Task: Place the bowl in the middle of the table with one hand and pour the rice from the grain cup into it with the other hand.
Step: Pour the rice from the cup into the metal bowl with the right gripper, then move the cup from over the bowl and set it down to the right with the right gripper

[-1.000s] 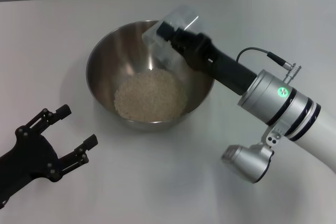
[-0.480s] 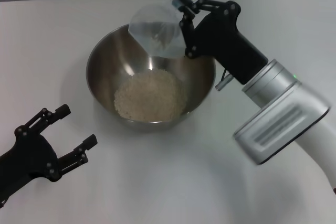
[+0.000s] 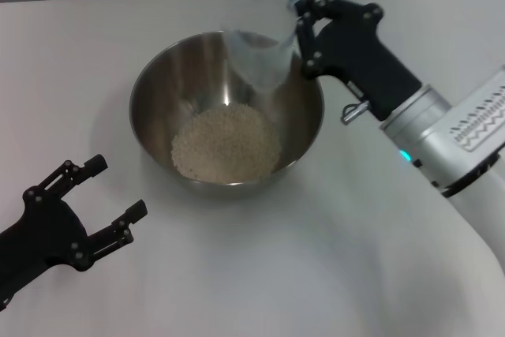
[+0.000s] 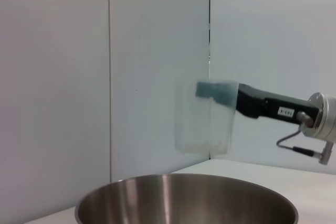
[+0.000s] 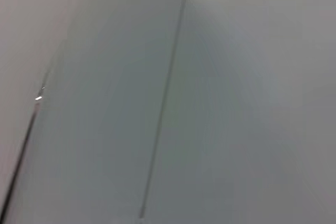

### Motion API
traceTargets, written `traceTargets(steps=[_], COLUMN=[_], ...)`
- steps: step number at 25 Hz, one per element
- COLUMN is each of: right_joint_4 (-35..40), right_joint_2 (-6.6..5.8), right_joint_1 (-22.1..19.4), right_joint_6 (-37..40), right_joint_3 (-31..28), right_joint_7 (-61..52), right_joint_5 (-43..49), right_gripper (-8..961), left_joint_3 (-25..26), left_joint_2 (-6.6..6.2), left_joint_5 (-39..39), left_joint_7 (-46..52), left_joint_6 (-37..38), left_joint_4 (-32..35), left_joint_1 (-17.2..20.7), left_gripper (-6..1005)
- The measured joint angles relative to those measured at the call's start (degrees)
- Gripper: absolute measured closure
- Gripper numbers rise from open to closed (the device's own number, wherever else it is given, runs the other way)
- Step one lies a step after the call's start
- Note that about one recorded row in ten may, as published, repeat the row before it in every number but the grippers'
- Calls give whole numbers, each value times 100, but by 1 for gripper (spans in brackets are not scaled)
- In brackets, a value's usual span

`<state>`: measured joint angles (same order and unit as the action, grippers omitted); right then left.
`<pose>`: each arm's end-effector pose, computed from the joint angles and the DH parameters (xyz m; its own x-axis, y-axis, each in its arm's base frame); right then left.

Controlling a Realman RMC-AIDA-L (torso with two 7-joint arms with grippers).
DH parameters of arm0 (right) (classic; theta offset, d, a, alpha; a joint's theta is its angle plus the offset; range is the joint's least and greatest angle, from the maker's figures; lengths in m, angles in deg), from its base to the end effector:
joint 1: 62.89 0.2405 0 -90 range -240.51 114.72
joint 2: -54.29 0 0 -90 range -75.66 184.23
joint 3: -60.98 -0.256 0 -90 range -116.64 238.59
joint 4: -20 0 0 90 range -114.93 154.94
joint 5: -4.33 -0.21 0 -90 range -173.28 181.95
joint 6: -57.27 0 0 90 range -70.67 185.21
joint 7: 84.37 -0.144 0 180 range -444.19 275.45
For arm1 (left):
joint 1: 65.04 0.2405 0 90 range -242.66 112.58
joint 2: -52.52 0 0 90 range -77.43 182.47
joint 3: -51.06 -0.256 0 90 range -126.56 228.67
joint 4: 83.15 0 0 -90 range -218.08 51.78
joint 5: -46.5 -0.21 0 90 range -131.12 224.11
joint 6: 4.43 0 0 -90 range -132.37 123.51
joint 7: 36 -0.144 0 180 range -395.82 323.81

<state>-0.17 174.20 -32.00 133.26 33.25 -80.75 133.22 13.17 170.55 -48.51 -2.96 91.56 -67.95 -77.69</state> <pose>0.2081 0.3271 -0.0708 0.6757 0.3300 -0.6592 -0.4488 -0.5251 -0.7230 -0.3294 0.2139 -0.0199 0.7282 0.0015 0.6854 0.4187 -0.7927 -0.4430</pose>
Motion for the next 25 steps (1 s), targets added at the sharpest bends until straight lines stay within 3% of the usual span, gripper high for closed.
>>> traceTargets(steps=[3, 7, 12, 25], right_joint_4=[9, 66, 362, 714], right_joint_2=[0, -6, -4, 0], right_joint_1=[-112, -470, -630, -598], right_joint_6=[152, 277, 260, -279], right_joint_3=[-183, -927, -1562, -1703], right_joint_7=[8, 17, 3, -21], right_joint_5=[-58, -76, -87, -649], right_gripper=[931, 931, 931, 930], left_joint_3=[0, 0, 17, 0], left_joint_2=[0, -3, 0, -3], left_joint_5=[0, 2, 7, 2], left_joint_7=[0, 0, 0, 0], left_joint_6=[1, 14, 65, 112], left_joint_4=[6, 12, 12, 21], left_joint_1=[-3, -3, 10, -22], left_gripper=[158, 158, 158, 158])
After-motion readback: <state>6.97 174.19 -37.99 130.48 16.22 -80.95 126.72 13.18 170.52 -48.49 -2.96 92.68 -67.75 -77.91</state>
